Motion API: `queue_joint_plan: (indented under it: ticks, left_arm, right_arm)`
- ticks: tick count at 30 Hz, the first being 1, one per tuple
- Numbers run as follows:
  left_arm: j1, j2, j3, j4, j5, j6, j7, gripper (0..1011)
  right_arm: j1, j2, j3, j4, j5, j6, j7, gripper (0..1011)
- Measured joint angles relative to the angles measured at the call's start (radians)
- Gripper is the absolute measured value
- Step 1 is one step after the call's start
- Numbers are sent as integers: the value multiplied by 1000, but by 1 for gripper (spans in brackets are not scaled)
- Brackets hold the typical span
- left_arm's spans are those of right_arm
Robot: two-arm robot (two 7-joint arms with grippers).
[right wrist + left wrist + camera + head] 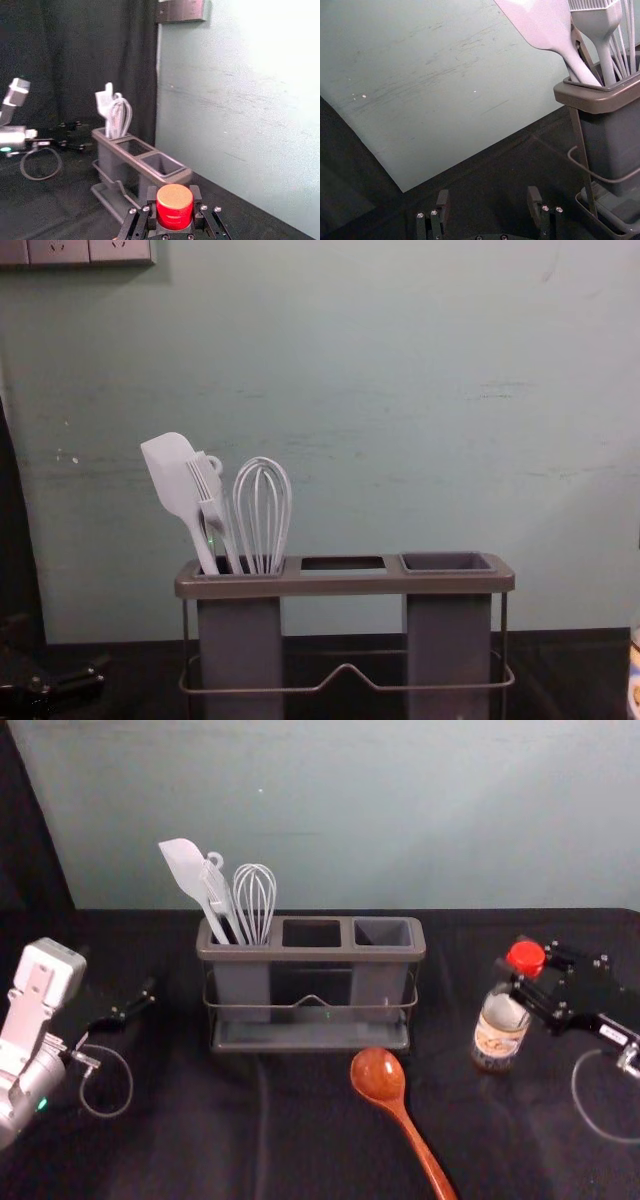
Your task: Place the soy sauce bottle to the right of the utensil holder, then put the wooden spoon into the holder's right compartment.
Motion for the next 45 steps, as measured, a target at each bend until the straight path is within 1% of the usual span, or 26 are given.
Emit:
queue_joint_plan:
  ticks: [3, 4, 6, 8, 12, 15, 19, 25, 28, 31, 37, 45]
  left_arm:
    - [0, 0, 0, 0, 0, 0, 0, 1011]
    - [0, 0, 0, 0, 0, 0, 0, 1011]
    - [0, 0, 0, 0, 0, 0, 0, 1011]
    - [0, 0, 0, 0, 0, 0, 0, 1011]
    - [0, 0, 0, 0, 0, 0, 0, 1011]
    - [0, 0, 0, 0, 0, 0, 0, 1012]
    - [0, 0, 0, 0, 0, 0, 0, 1011]
    - [0, 0, 0, 0, 0, 0, 0, 1011]
    - [0, 0, 0, 0, 0, 0, 0, 1011]
    - [0, 0, 0, 0, 0, 0, 0, 1011]
    - [0, 0, 0, 0, 0, 0, 0, 1011]
    - [0, 0, 0, 0, 0, 0, 0, 1011]
  right_arm:
    - [23, -10, -3, 27, 0, 6, 3, 387]
    - [39, -19, -7, 46, 1, 8, 11, 388]
    - [57, -27, -12, 66, 3, 9, 20, 388]
    - [92, -44, -27, 101, 6, 15, 32, 388]
    - [134, -63, -45, 136, 7, 28, 38, 388]
    - [186, -88, -70, 174, 2, 51, 35, 388]
    - [232, -110, -93, 205, -7, 69, 25, 388]
    - [282, -130, -118, 252, -24, 80, 22, 388]
    - [319, -142, -134, 292, -37, 79, 28, 388]
    - [334, -150, -142, 313, -43, 75, 32, 388]
    - [365, -174, -157, 380, -54, 54, 46, 388]
    - [389, -202, -178, 446, -70, 23, 68, 388]
